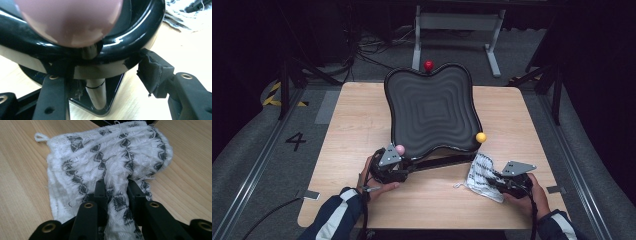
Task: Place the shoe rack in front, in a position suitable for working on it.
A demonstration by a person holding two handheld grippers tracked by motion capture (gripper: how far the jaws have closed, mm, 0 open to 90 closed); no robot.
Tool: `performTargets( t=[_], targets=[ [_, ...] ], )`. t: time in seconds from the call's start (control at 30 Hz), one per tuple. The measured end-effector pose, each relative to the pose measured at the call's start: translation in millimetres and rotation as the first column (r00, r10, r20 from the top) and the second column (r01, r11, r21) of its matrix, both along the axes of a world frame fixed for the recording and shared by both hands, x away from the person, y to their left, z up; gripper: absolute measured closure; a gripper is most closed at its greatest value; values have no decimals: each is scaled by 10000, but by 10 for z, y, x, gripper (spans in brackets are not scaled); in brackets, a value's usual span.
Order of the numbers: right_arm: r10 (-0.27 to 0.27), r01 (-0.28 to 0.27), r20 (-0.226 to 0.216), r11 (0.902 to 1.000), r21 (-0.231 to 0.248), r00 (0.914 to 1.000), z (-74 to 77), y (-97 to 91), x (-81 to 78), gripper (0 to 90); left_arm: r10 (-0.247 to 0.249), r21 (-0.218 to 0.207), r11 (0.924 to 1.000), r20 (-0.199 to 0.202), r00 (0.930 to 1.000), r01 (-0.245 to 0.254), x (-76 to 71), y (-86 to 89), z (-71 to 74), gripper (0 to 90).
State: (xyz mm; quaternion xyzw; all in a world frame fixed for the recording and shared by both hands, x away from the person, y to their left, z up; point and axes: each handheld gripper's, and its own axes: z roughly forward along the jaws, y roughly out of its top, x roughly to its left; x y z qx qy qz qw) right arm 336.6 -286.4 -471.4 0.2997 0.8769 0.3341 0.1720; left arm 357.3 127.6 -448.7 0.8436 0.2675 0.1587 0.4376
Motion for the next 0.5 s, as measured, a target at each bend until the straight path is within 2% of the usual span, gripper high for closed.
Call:
performTargets(
  t=[0.07, 0.17, 0.37, 0.43, 0.5],
  targets=[
    [-44, 44, 30, 10000, -32, 10000, 2, -23, 8, 745, -127, 151, 9998, 49, 9999, 126, -23, -60, -1, 423],
    [-2, 2, -39, 10000, 16, 10000, 6, -30, 7, 750, -344, 68, 9994, -95, 9994, 344, -50, -134, -15, 436],
    [705, -702, -189, 9974, 167, 9973, 7, 51, -34, 755, -569, -63, 9984, -216, 9981, 568, -48, -225, -44, 453],
    [775, -773, -118, 9969, 124, 9969, 3, 84, -37, 755, -442, 12, 9990, -418, 9981, 443, -36, -239, -54, 469],
    [818, -812, -226, 9964, 258, 9964, 0, 95, -17, 755, -261, -10, 9997, -555, 9981, 260, -8, -248, -91, 476]
  ],
)
